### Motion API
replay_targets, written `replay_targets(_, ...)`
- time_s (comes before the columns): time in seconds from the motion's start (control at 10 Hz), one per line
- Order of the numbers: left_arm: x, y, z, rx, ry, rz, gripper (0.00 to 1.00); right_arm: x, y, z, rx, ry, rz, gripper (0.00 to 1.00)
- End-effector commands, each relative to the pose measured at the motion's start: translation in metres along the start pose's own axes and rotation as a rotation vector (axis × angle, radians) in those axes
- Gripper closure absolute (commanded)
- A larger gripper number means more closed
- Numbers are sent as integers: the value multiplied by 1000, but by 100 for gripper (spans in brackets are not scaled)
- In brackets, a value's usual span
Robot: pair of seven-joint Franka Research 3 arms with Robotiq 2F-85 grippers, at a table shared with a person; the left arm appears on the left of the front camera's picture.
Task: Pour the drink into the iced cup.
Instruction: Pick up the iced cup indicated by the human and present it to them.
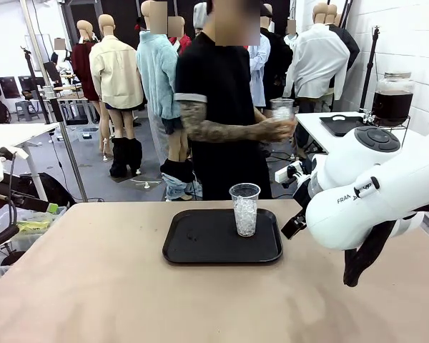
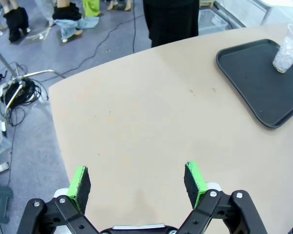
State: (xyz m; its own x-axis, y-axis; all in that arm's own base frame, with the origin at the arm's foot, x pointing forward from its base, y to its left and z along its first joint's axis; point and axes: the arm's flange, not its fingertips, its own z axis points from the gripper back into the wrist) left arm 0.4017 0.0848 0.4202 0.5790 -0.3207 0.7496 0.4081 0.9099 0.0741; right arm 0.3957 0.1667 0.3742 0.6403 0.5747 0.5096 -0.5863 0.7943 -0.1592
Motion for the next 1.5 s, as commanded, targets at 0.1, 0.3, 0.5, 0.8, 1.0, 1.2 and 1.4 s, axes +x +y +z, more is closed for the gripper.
replay_targets(0.1,-2,0,-2,14,-10,3,0,-1,1,0,1,1,1,0)
replay_targets(0.3,-2,0,-2,14,-10,3,0,-1,1,0,1,1,1,0)
replay_targets(0.5,-2,0,-2,14,-10,3,0,-1,1,0,1,1,1,0)
replay_targets(0.8,-2,0,-2,14,-10,3,0,-1,1,0,1,1,1,0)
replay_targets(1.0,-2,0,-2,14,-10,3,0,-1,1,0,1,1,1,0)
replay_targets(1.2,-2,0,-2,14,-10,3,0,-1,1,0,1,1,1,0)
replay_targets(1.4,-2,0,-2,14,-10,3,0,-1,1,0,1,1,1,0)
